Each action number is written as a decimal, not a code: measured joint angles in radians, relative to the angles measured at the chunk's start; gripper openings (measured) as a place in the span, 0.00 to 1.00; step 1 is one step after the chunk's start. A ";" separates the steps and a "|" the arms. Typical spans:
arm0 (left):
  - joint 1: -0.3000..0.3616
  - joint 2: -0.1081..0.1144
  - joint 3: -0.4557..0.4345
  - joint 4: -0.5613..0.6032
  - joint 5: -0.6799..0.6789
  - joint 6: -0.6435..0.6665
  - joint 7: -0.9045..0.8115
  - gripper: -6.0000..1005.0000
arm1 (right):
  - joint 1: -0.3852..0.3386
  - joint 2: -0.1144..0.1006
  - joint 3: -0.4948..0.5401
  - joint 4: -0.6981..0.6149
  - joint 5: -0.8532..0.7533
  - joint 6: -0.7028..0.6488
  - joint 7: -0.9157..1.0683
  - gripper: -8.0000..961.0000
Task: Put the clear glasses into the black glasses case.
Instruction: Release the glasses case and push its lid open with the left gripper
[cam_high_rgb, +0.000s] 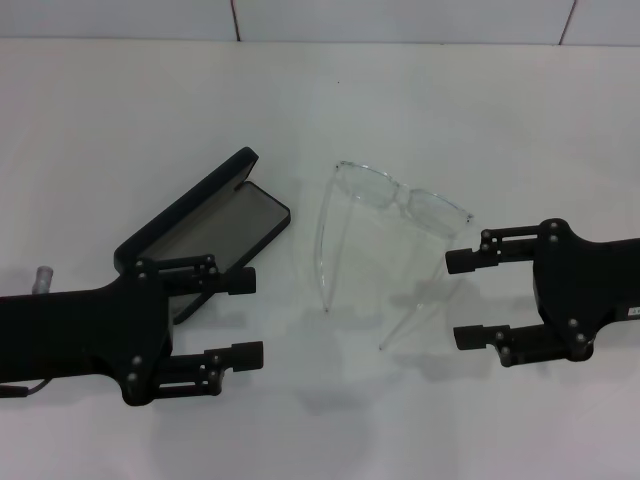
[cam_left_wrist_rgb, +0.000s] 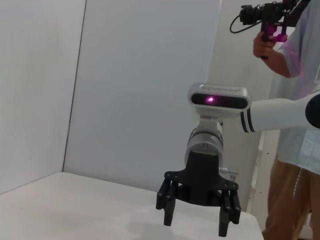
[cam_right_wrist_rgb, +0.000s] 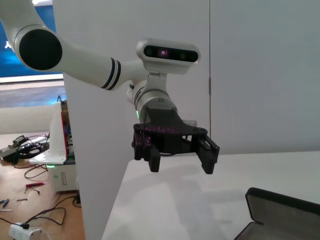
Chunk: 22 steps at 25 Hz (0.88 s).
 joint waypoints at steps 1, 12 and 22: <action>0.000 0.000 0.000 0.000 0.000 0.000 0.000 0.70 | 0.000 0.000 0.000 0.002 0.003 0.000 0.000 0.70; 0.003 -0.002 -0.001 0.000 0.001 0.000 0.000 0.70 | 0.000 -0.001 0.000 0.035 0.041 -0.003 -0.026 0.70; -0.001 -0.018 -0.041 -0.001 0.001 -0.003 0.001 0.70 | 0.002 0.000 0.000 0.045 0.044 -0.001 -0.027 0.70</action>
